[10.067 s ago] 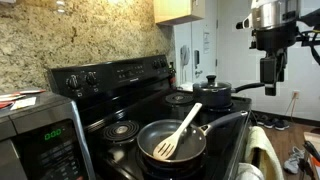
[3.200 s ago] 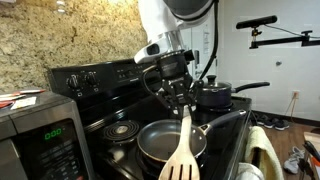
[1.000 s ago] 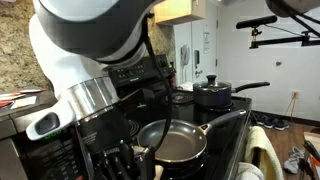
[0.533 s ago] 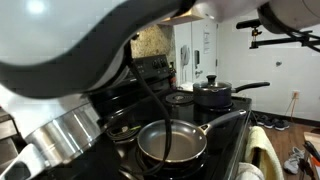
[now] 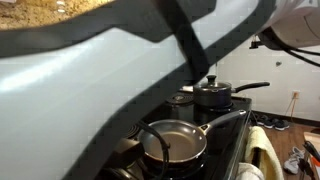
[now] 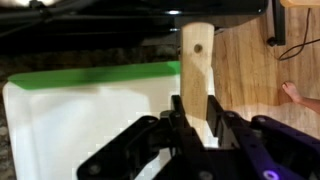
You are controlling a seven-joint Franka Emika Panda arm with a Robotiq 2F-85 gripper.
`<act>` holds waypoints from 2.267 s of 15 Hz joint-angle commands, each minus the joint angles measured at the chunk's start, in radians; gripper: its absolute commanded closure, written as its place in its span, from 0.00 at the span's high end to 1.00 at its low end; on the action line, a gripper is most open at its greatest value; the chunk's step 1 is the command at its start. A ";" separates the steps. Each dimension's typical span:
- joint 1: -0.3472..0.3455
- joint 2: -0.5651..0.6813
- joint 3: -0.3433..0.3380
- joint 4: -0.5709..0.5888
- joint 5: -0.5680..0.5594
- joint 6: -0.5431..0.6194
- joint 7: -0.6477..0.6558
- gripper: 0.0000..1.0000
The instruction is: Remove the wooden spatula from the pan, put it on the countertop, and then remove the lid from the pot and put it on the pan
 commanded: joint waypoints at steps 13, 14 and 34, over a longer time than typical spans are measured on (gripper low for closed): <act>0.014 -0.001 -0.016 0.039 0.026 0.067 -0.031 1.00; -0.003 -0.015 -0.007 0.038 0.035 0.068 -0.064 1.00; -0.322 -0.522 0.137 -0.535 0.479 0.004 -0.272 1.00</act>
